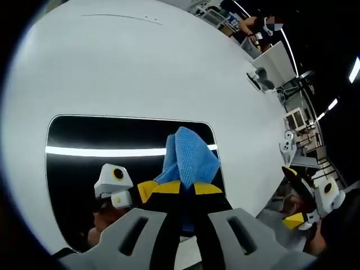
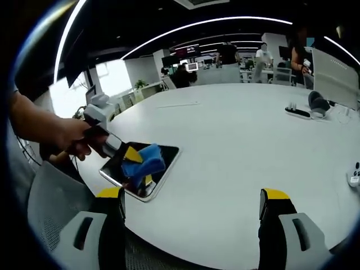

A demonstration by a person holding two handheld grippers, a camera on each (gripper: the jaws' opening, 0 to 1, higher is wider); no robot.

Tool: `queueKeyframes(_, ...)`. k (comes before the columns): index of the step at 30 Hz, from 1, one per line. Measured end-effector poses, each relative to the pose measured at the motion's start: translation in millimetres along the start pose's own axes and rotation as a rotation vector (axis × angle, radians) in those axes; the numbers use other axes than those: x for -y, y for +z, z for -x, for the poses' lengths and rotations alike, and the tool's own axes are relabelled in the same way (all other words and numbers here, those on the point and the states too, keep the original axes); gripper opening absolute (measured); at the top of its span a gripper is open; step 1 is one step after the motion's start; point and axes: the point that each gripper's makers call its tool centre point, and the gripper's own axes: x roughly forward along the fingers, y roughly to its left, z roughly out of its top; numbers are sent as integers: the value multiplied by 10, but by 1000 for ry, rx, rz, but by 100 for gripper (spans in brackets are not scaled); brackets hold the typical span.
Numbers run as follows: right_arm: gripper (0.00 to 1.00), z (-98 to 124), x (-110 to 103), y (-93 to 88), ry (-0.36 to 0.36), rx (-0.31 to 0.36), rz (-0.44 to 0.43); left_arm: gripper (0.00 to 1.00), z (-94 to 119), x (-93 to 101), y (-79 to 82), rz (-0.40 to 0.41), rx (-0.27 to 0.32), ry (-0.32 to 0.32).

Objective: Wipe the mirror surface with the cleaning cloth until all visible marks leave the cleaned area.

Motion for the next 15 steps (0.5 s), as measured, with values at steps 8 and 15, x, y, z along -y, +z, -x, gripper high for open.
queueKeyframes(8, 99, 1, -3, -4, 3, -1, 5, 3, 81, 53, -280, -24, -41, -6)
queueKeyframes(15, 99, 6, -19, -1, 9, 1, 3, 3, 146, 61, -448, -40, -68, -2)
